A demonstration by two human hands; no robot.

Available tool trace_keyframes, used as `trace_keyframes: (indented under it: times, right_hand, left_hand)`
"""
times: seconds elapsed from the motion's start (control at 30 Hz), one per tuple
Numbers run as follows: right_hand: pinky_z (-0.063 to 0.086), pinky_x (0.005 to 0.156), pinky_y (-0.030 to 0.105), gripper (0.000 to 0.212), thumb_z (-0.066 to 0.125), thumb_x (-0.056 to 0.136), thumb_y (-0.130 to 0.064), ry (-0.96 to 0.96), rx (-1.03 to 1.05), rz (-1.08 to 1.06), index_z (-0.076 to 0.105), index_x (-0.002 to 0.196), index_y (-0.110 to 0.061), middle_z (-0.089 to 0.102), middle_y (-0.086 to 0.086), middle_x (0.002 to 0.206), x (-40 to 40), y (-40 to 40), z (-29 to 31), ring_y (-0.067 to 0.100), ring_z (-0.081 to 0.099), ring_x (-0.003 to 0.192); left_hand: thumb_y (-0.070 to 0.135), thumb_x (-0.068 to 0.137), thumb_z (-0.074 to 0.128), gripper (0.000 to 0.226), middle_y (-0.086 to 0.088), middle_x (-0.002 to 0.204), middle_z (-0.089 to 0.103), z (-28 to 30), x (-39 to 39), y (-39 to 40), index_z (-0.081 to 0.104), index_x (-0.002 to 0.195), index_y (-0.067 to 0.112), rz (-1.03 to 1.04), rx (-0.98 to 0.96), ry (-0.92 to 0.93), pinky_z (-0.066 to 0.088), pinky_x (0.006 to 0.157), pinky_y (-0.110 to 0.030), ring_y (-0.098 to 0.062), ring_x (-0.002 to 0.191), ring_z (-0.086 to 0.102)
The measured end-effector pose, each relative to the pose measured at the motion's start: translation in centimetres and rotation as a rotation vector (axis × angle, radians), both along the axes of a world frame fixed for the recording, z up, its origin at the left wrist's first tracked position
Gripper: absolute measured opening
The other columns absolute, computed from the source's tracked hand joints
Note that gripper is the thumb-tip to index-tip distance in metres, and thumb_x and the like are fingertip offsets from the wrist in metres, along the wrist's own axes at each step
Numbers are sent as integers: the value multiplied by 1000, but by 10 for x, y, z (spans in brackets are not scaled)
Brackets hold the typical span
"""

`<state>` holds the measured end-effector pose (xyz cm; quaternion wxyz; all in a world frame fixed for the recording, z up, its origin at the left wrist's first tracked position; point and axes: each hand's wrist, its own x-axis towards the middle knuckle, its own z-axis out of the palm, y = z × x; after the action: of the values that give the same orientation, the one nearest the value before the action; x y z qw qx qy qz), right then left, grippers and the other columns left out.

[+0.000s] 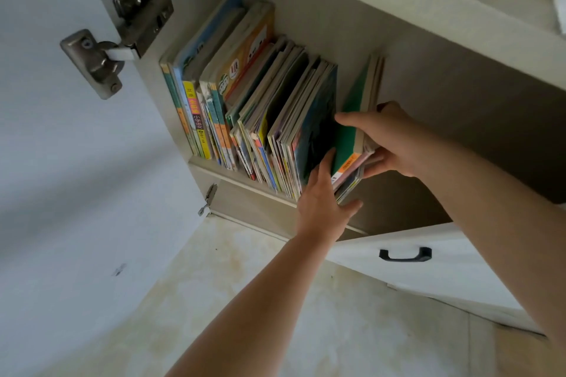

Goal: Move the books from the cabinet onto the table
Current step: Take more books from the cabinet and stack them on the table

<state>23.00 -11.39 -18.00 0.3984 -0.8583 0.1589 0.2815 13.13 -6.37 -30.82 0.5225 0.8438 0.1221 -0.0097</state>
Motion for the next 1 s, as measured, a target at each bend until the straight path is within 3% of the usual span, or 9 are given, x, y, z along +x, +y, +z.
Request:
trace_keyframes:
  times: [0.13,0.27,0.47,0.53,0.63,0.8,1.0]
  right_hand:
    - [60,62,53,67,77,74,-40,58,13,3,40,124,-16,64,22,105,2,9,-3,41,71,77]
    - [60,65,53,40,64,87,-23,74,1,53,45,120,-9,64,24,98,6,20,-3,41,70,76]
    - [62,65,48,25,54,90,-16,45,-44,80,44,112,-9,63,24,89,2,25,-1,39,69,74]
    - [61,65,48,26,51,91,-15,20,-45,79,40,115,-12,60,24,93,1,24,1,40,69,75]
    - [61,60,51,50,49,93,-13,-52,-39,91,26,135,-24,53,16,94,-1,18,6,38,68,66]
    - [61,64,50,32,50,93,-10,-51,17,8,31,115,-23,54,13,87,-27,3,12,32,67,63]
    - [61,56,48,46,60,85,-6,3,170,-84,31,118,-21,53,11,94,-83,1,12,29,66,69]
  left_hand:
    - [29,79,77,84,-1,137,48,3,-1,-8,28,147,20,148,24,-89,52,98,-43,-22,124,53]
    - [27,75,78,67,-4,130,50,5,-4,-5,44,132,14,331,171,-237,52,96,-38,-21,121,49]
    - [25,79,78,73,1,133,55,0,-2,-5,36,138,19,231,-49,-60,53,97,-40,-19,121,55]
    - [24,79,78,73,1,129,58,-4,6,-3,37,139,21,227,-43,-63,53,95,-41,-19,115,59]
    - [23,79,76,68,-3,122,63,-3,13,-6,42,137,18,195,48,-103,54,92,-41,-23,107,64]
    - [27,76,72,62,1,114,66,-7,-9,2,48,133,19,112,194,-201,57,83,-38,-18,96,67]
    - [44,71,60,59,9,106,69,-3,-66,15,51,128,29,178,254,-183,56,69,-33,-16,90,66]
